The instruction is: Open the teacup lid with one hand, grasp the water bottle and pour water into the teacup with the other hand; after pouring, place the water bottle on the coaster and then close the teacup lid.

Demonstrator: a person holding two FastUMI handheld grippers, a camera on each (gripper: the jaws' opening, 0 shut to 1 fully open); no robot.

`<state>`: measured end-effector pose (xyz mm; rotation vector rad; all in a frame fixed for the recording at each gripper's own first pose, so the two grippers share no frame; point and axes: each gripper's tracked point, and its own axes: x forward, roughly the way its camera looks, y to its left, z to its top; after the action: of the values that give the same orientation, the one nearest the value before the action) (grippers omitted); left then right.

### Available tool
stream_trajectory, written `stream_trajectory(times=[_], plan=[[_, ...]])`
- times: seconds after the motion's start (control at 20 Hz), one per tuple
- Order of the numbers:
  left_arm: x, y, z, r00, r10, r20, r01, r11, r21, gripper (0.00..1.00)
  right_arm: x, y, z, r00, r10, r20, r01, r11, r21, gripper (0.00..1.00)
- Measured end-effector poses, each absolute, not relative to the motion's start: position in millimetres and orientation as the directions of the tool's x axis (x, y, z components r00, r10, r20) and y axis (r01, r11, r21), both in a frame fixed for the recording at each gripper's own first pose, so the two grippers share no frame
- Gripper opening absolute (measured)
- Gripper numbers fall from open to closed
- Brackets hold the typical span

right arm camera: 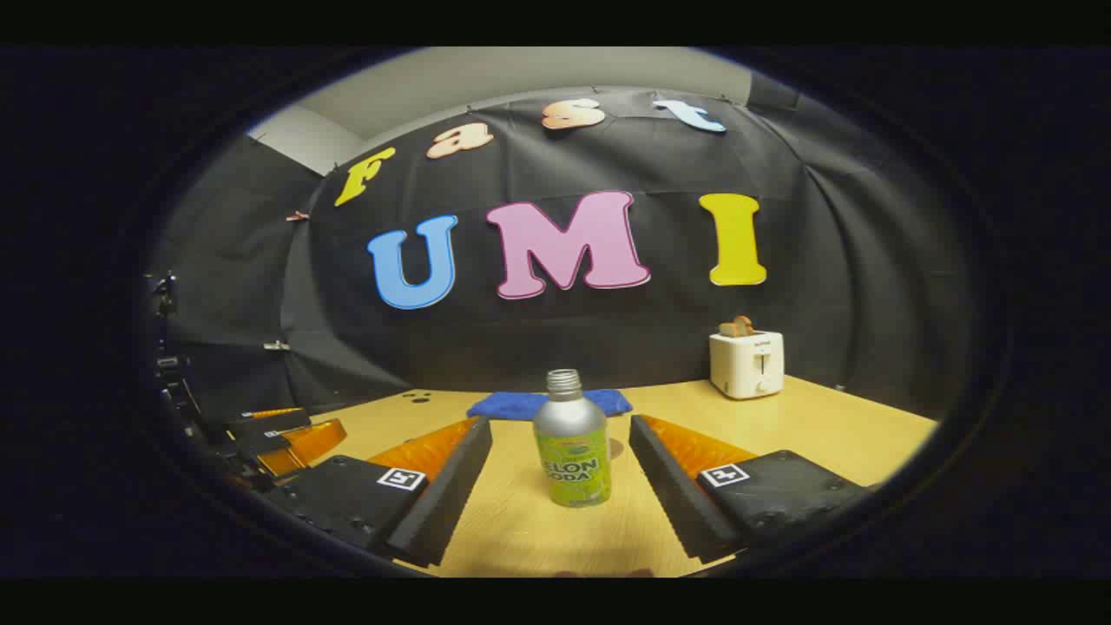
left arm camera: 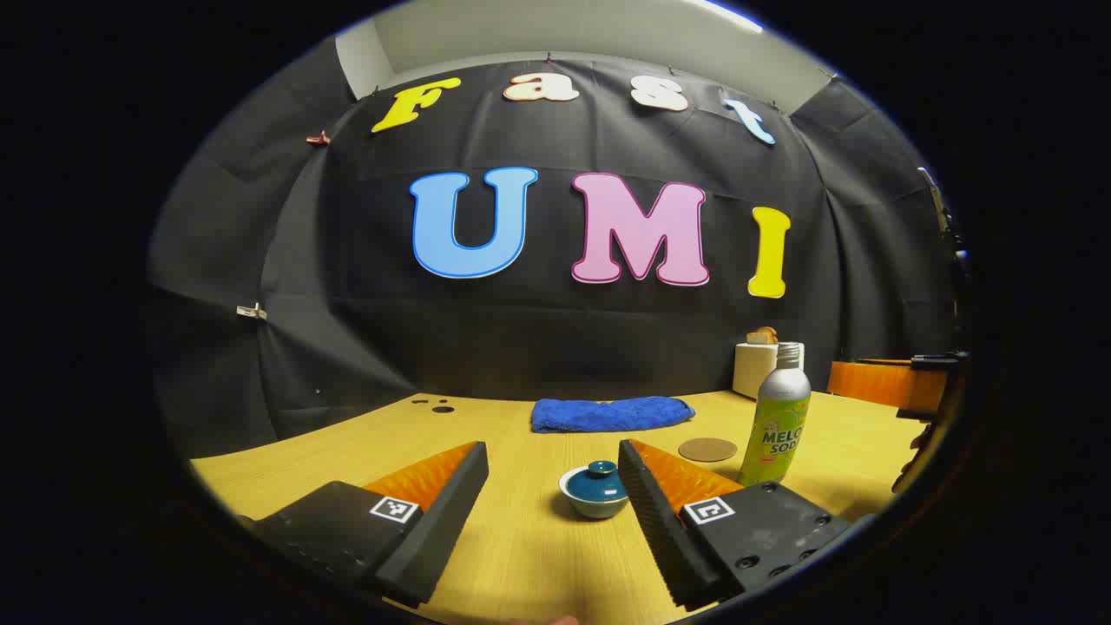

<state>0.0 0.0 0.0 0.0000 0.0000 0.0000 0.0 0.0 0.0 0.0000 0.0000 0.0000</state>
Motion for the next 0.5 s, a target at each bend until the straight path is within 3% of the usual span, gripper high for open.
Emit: stream_trajectory(times=[0.05, 0.1, 0.25, 0.5], plan=[[5, 0, 2, 1.0, -0.004, -0.003, 0.004, 1.0, -0.001, 0.95, 0, -4, 0, 1.0, -0.025, -0.002, 0.025, 1.0, -0.004, 1.0], [8, -1, 2, 1.0, -0.011, -0.004, 0.011, 1.0, 0.0, 0.95, 1, -7, -1, 0.999, -0.045, -0.006, 0.045, 0.999, -0.005, 0.92], [20, -9, 1, 0.999, -0.047, -0.016, 0.047, 0.999, 0.005, 0.95, 3, -13, -10, 0.996, -0.09, -0.025, 0.09, 0.996, -0.016, 0.99], [33, -22, -3, 0.993, -0.109, -0.034, 0.108, 0.994, -0.012, 0.95, 9, 5, -23, 0.998, -0.025, -0.054, 0.026, 1.0, 0.012, 0.99]])
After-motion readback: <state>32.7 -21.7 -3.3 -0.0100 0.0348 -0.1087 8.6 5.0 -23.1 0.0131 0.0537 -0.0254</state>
